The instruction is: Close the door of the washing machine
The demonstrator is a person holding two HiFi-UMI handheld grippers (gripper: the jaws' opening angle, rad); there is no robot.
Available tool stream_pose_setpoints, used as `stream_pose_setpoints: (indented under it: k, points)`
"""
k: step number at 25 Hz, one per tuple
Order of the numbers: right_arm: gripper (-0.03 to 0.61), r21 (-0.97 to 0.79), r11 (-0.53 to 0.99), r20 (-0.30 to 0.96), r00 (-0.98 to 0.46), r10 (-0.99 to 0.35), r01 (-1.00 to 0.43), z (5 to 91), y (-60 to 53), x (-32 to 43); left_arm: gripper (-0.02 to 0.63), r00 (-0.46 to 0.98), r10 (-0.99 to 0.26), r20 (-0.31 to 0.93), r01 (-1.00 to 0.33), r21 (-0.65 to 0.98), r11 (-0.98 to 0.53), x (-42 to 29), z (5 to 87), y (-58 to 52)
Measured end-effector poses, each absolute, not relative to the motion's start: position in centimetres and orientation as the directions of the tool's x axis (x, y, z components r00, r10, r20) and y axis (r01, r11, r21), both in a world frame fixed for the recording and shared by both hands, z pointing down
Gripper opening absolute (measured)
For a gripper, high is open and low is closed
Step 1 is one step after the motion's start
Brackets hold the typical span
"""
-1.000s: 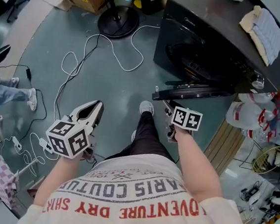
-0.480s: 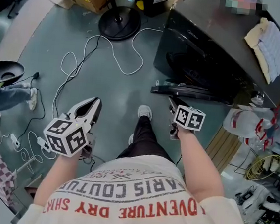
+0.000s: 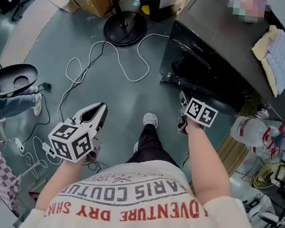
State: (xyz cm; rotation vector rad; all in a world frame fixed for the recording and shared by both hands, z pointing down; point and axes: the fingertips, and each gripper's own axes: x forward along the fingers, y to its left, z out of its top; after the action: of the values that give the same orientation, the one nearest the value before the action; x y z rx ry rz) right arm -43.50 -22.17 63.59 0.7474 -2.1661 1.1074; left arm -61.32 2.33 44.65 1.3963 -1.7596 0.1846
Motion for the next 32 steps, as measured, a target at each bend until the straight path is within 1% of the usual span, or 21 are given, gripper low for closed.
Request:
stream_pose_setpoints:
  k: [5, 13, 16, 21, 28, 32]
  points:
    - [0.030, -0.478, 0.513, 0.716, -0.655, -0.244, -0.713, 63.1, -25.1, -44.2, 0.038, -0.013, -0.711, 0.703, -0.847, 0.370, 0.381, -62.1, 45.2, 1.7]
    - [0.021, -0.482, 0.507, 0.691, -0.666, -0.281, -0.714, 62.4, -27.7, -44.9, 0.038, -0.004, -0.709, 0.705, -0.848, 0.374, 0.376, -62.8, 45.3, -0.4]
    - [0.021, -0.451, 0.514, 0.698, -0.648, -0.306, -0.729, 62.5, -28.0, -45.1, 0.038, 0.002, -0.708, 0.706, -0.848, 0.377, 0.373, -62.9, 45.6, -1.4]
    - [0.020, -0.457, 0.427, 0.685, -0.615, -0.390, -0.780, 62.3, -29.1, -44.7, 0.038, 0.013, -0.703, 0.711, -0.854, 0.374, 0.362, -63.2, 45.7, -3.0]
    - [0.018, -0.492, 0.407, 0.683, -0.631, -0.368, -0.769, 62.1, -29.1, -45.2, 0.038, 0.020, -0.703, 0.711, -0.864, 0.366, 0.346, -64.6, 45.6, -4.3]
    - [0.018, -0.460, 0.520, 0.682, -0.661, -0.312, -0.720, 62.0, -28.9, -46.7, 0.038, 0.034, -0.708, 0.705, -0.868, 0.372, 0.328, -65.4, 45.9, -5.9]
